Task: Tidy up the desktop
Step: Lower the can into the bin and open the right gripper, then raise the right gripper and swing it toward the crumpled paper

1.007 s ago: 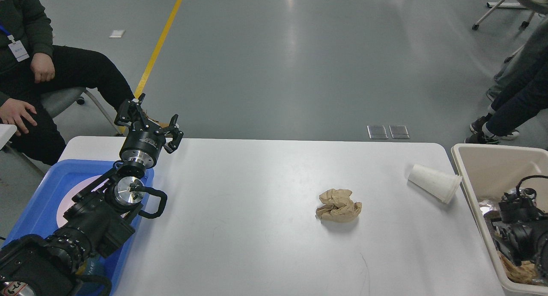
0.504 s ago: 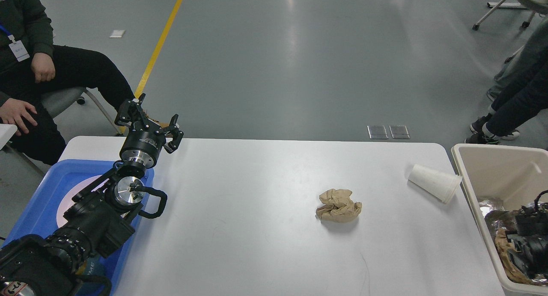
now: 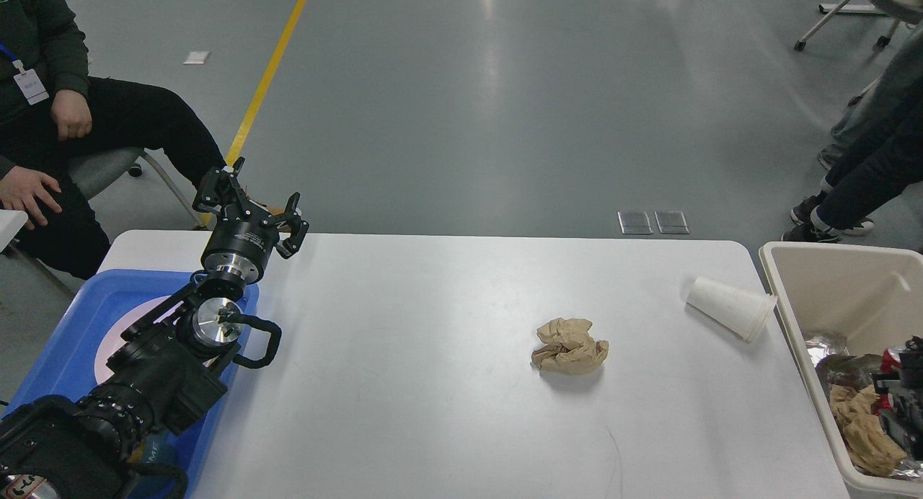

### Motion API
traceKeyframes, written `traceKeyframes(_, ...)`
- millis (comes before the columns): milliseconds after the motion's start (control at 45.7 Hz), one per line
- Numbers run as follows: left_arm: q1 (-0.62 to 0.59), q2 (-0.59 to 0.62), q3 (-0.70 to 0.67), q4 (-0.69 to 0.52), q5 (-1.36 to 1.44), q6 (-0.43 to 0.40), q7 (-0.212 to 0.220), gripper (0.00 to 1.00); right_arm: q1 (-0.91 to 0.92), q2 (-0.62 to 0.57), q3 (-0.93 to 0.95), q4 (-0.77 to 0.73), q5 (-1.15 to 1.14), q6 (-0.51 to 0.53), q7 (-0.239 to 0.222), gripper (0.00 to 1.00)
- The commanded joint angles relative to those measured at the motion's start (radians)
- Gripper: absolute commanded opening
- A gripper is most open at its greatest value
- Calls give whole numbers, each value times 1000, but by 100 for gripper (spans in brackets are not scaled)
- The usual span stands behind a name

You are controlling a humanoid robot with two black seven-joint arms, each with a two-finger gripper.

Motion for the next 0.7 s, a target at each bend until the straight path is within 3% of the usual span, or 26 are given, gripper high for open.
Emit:
traceKeyframes(0,1,0,0,0,0,0,0,96,66,-38,47,16,1,5,0,100)
traceKeyframes(197,0,0,0,0,0,0,0,96,268,-116,48,83,6,43,0,100)
traceKeyframes(328,0,0,0,0,0,0,0,96,467,-167,28,194,4,129,0,100)
traceKeyframes(460,0,0,0,0,0,0,0,96,664,-173,-24,260,6,299,0,100)
traceKeyframes(679,0,0,0,0,0,0,0,96,935,-95,-56,363,7,682,3,100)
